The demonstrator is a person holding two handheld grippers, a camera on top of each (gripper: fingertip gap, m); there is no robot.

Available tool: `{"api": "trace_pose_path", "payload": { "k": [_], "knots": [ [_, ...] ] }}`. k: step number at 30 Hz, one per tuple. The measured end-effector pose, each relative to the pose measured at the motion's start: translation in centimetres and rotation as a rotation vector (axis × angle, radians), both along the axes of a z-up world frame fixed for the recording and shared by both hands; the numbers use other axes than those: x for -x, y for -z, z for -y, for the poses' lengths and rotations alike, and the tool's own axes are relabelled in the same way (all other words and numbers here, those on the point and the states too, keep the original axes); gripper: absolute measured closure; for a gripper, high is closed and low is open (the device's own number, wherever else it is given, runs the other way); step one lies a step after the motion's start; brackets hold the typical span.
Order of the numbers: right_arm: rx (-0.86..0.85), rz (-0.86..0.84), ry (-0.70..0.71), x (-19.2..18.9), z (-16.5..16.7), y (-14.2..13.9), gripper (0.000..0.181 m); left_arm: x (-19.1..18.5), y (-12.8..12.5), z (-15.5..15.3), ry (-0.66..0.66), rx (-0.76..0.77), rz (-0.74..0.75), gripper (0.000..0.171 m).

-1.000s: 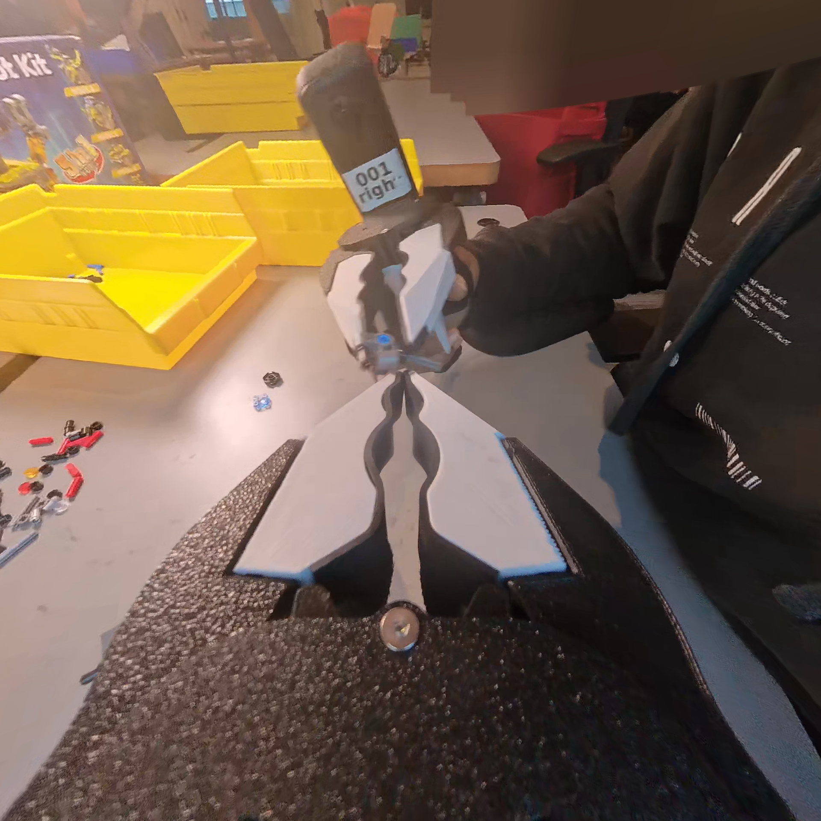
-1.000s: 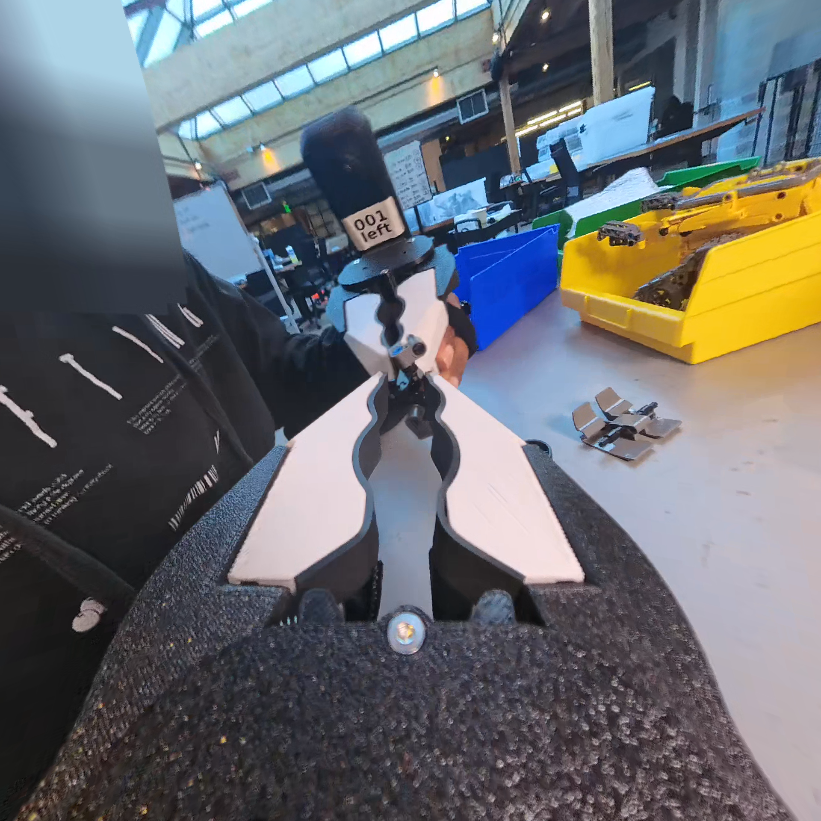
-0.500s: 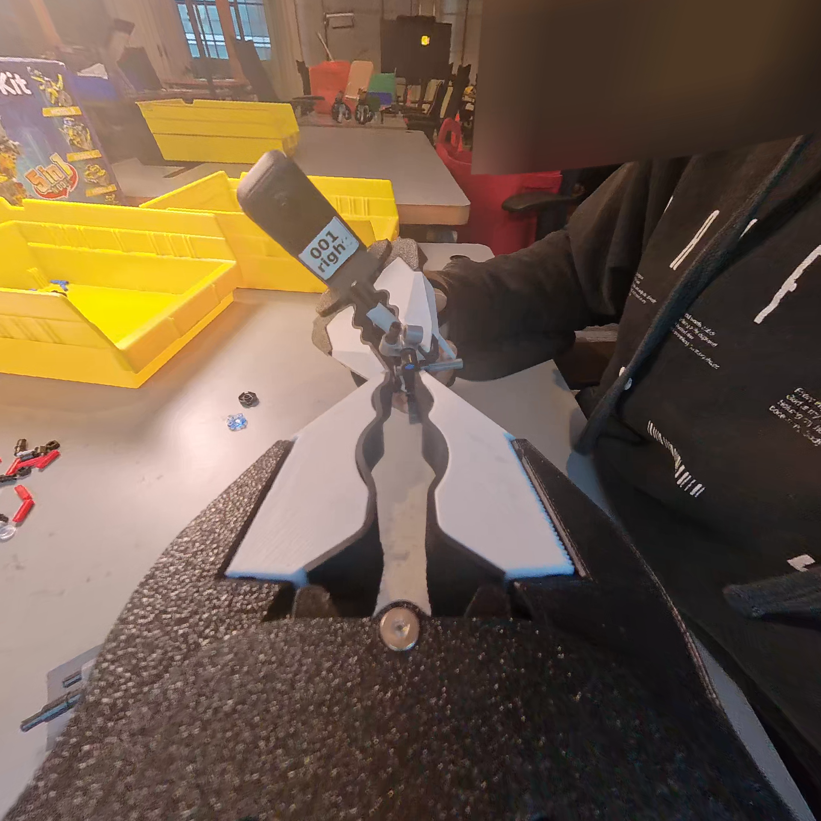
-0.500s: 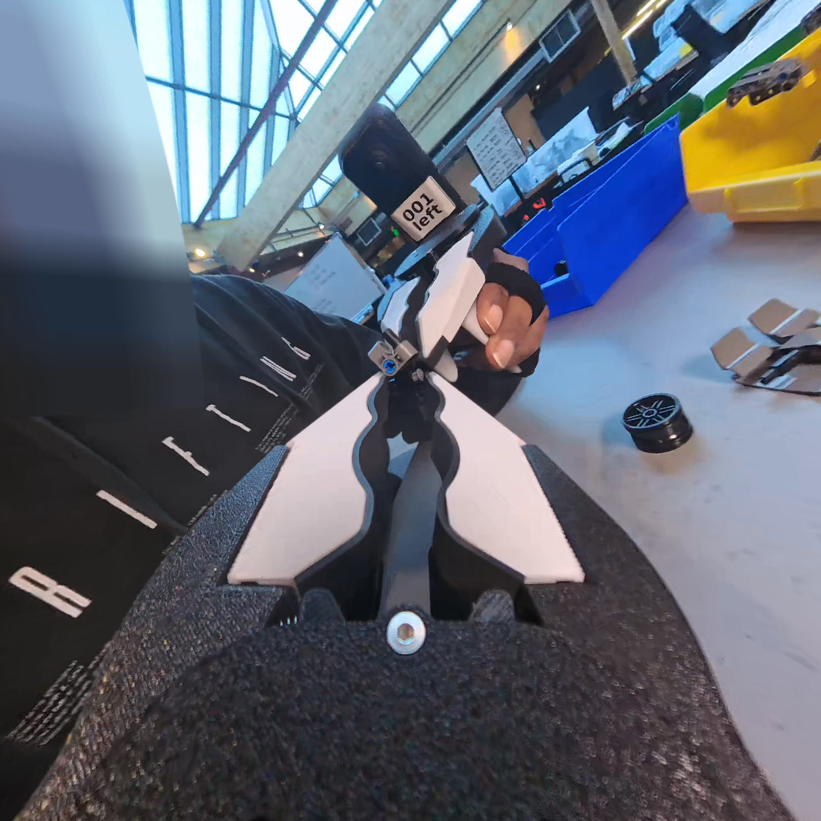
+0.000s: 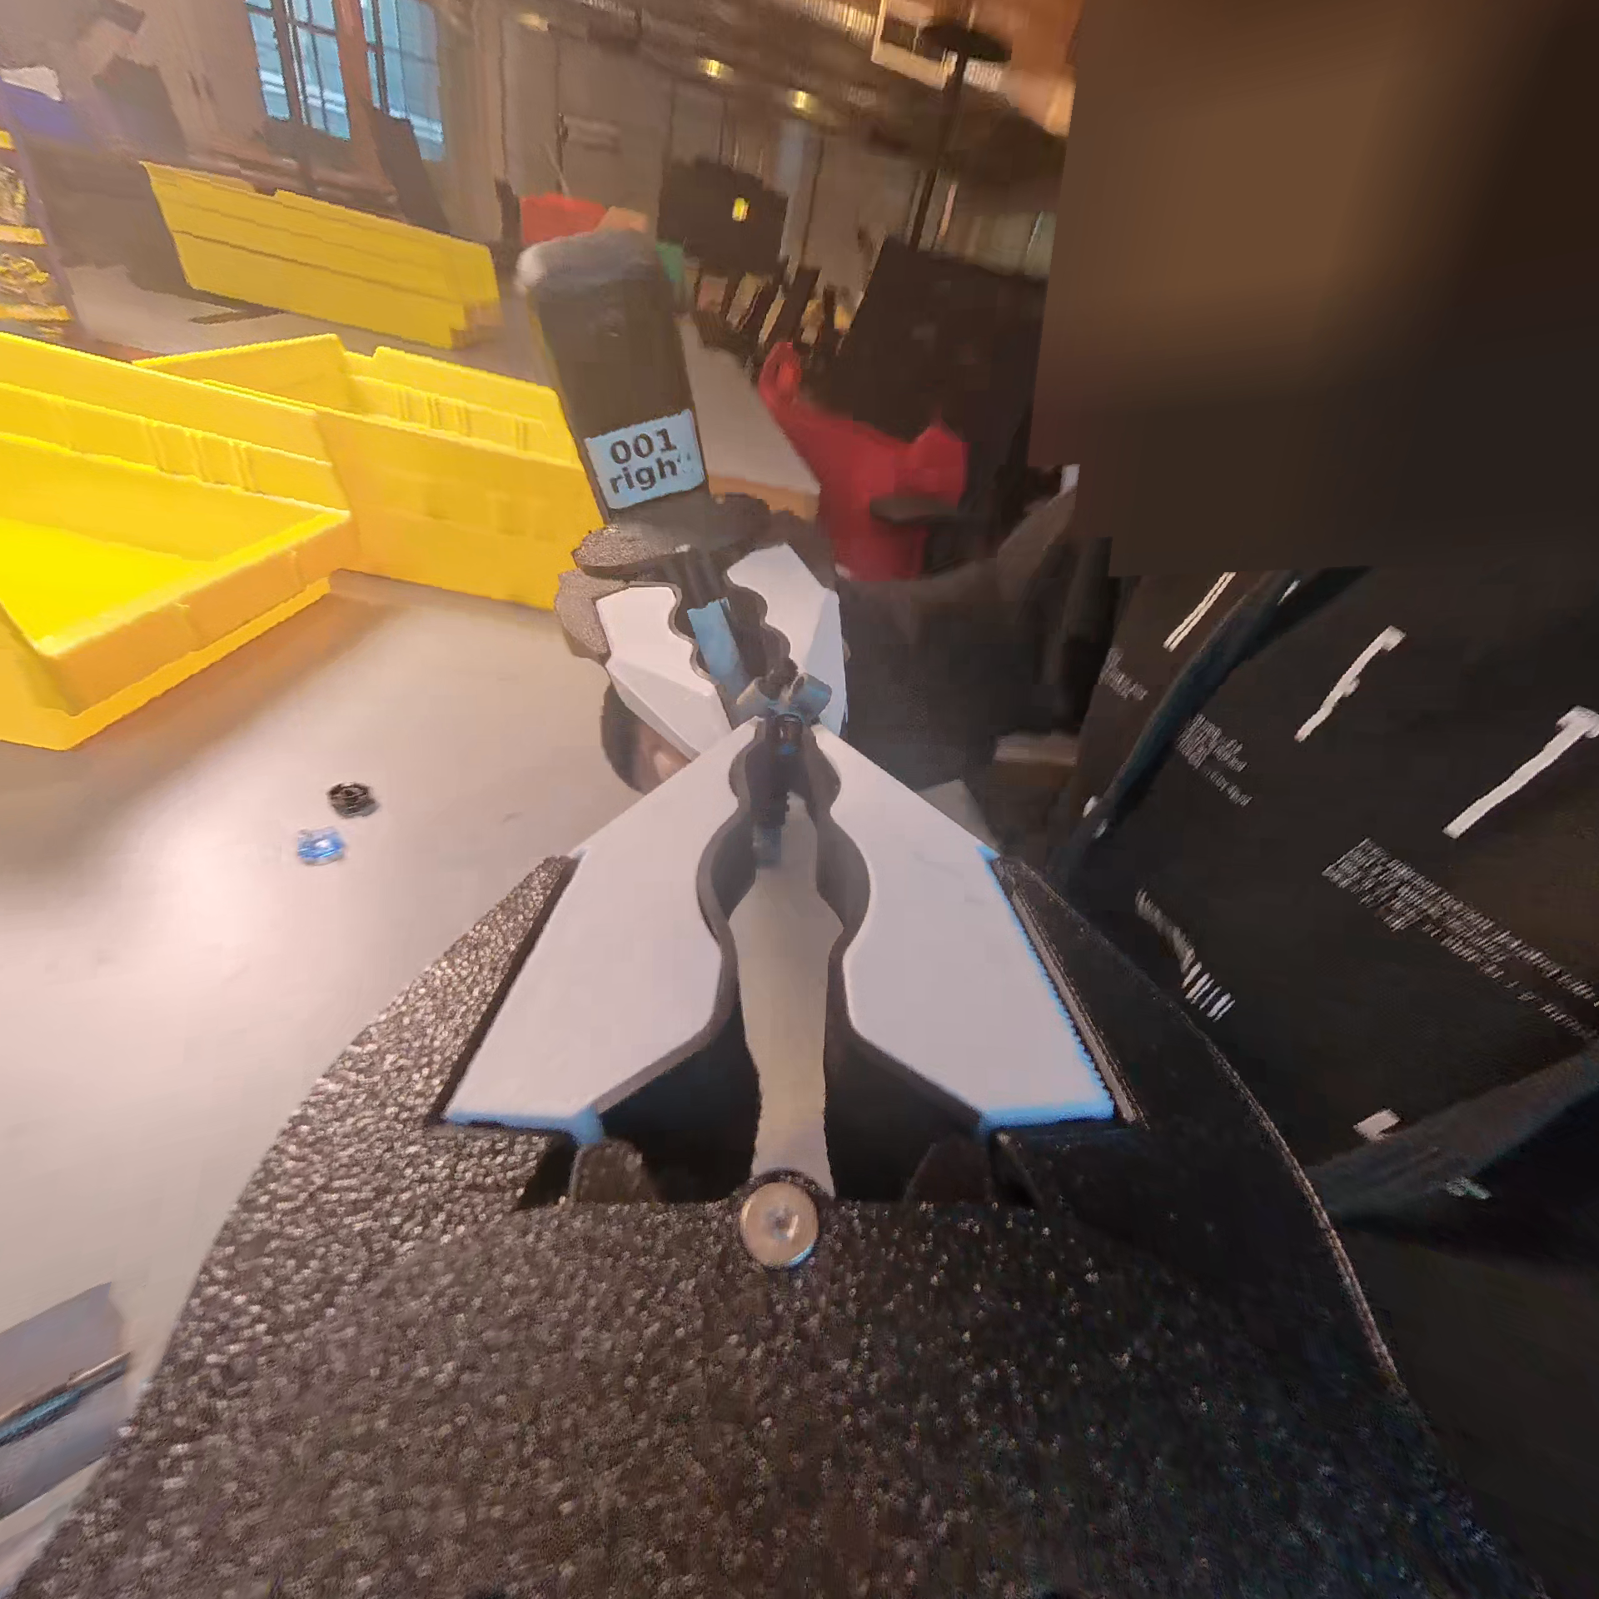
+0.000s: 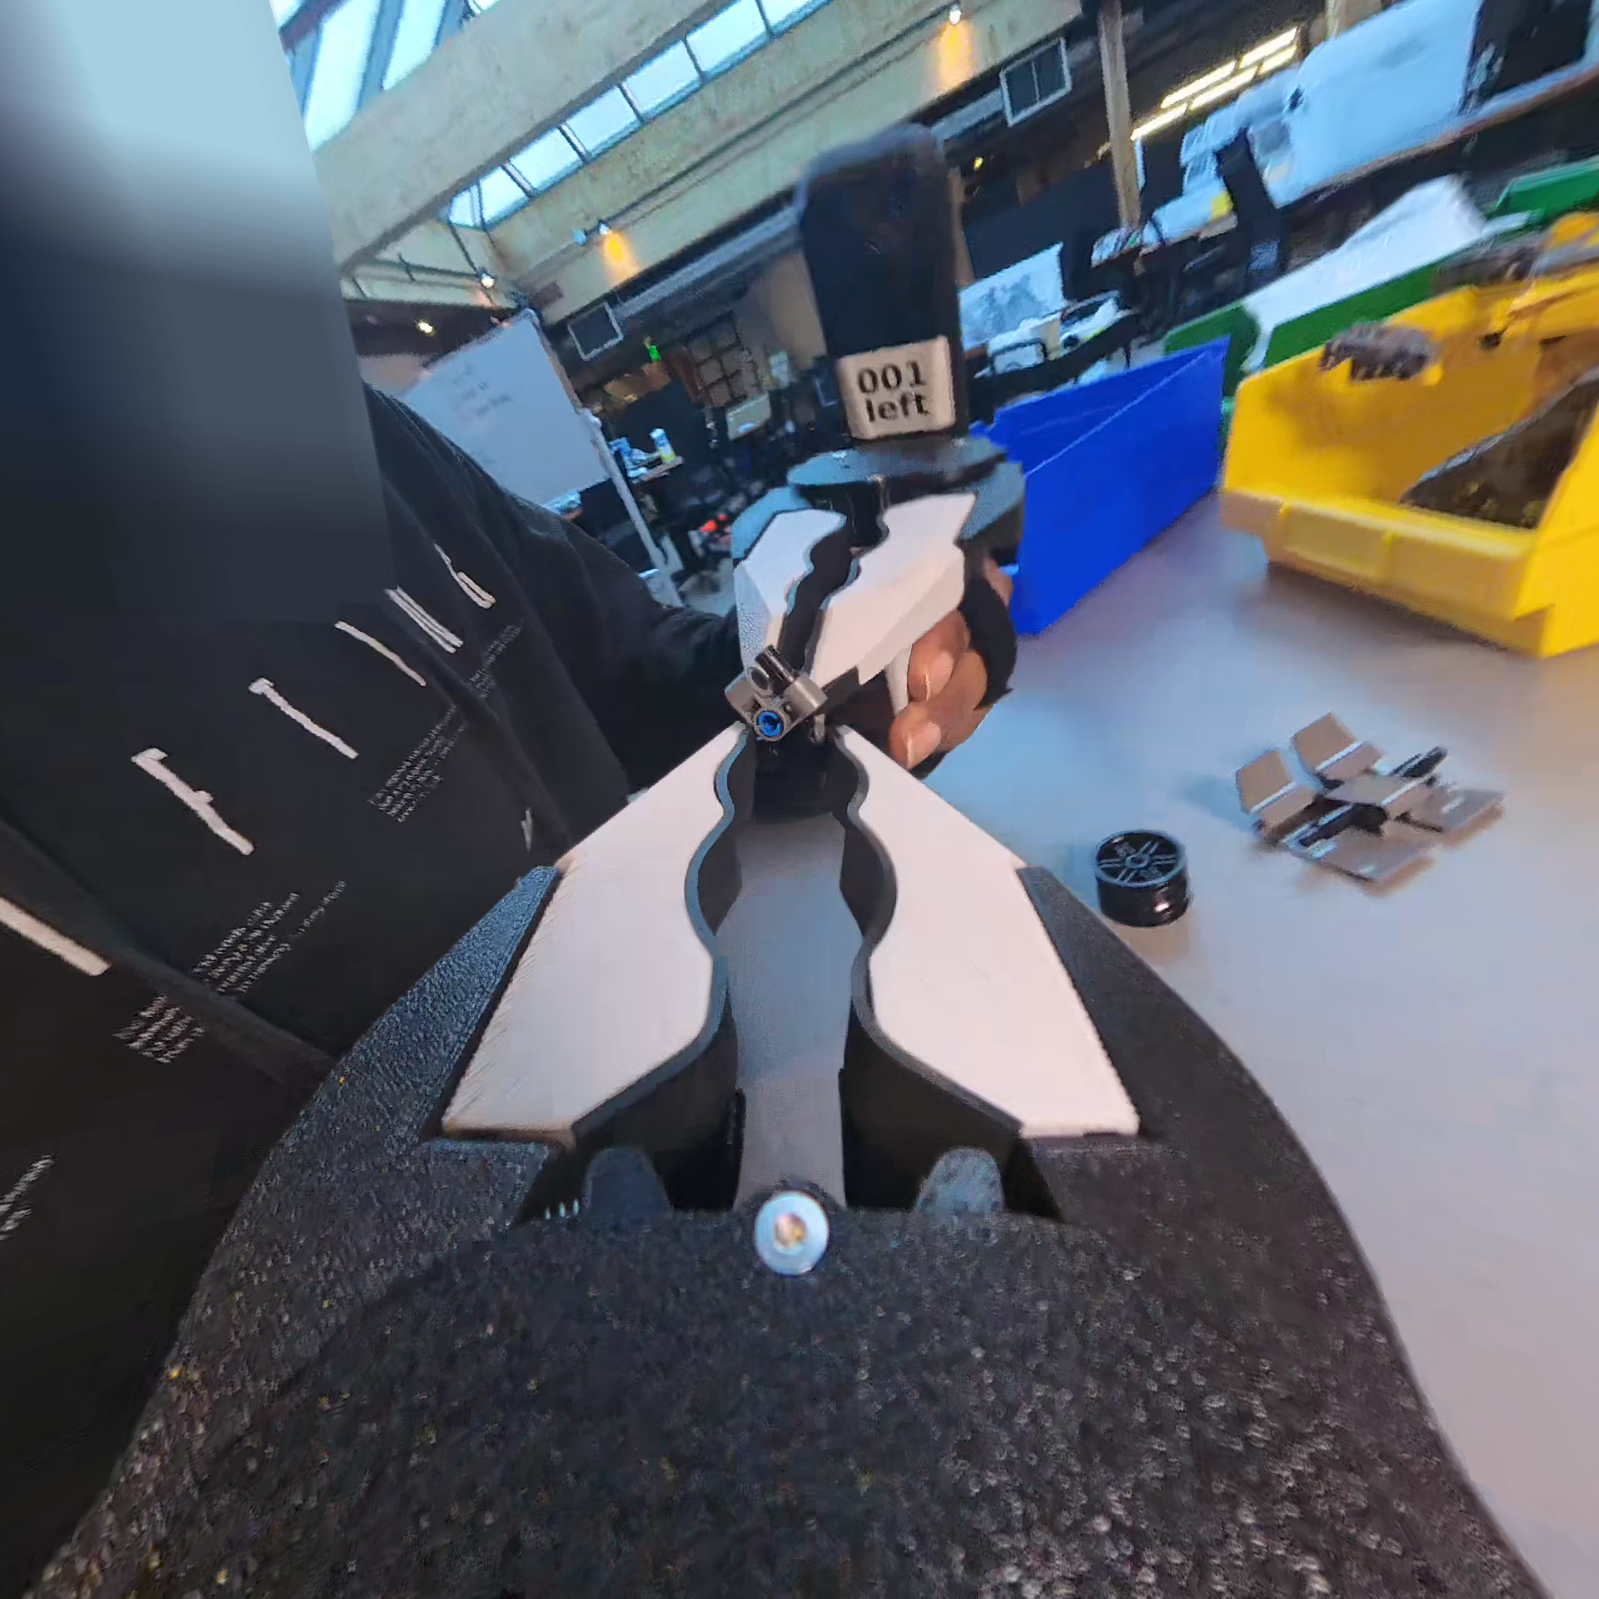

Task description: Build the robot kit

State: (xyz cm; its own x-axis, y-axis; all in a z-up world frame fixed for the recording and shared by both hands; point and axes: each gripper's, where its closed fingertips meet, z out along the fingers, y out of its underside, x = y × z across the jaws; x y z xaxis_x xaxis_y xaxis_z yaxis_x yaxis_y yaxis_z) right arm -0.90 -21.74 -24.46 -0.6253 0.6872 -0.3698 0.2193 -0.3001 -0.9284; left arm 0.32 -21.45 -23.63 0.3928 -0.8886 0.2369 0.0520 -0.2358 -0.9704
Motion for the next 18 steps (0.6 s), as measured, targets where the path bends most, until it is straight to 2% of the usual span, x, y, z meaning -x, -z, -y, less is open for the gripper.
{"api": "trace_pose_path", "payload": {
  "k": [7,15,18],
  "knots": [
    [-0.148,-0.102,0.217,0.8,-1.9,-1.3,0.164,0.8,-1.3,-1.9,-0.032,0.135,0.298,0.167],
    [0.08,-0.085,0.233,0.7,-3.7,-2.4,0.151,1.7,-1.7,-2.8,-0.079,0.161,0.405,0.167],
    [0.063,-0.046,0.228,0.9,-3.6,-1.5,0.152,1.8,-1.8,-2.9,-0.093,0.142,0.402,0.167]
  ]
}}
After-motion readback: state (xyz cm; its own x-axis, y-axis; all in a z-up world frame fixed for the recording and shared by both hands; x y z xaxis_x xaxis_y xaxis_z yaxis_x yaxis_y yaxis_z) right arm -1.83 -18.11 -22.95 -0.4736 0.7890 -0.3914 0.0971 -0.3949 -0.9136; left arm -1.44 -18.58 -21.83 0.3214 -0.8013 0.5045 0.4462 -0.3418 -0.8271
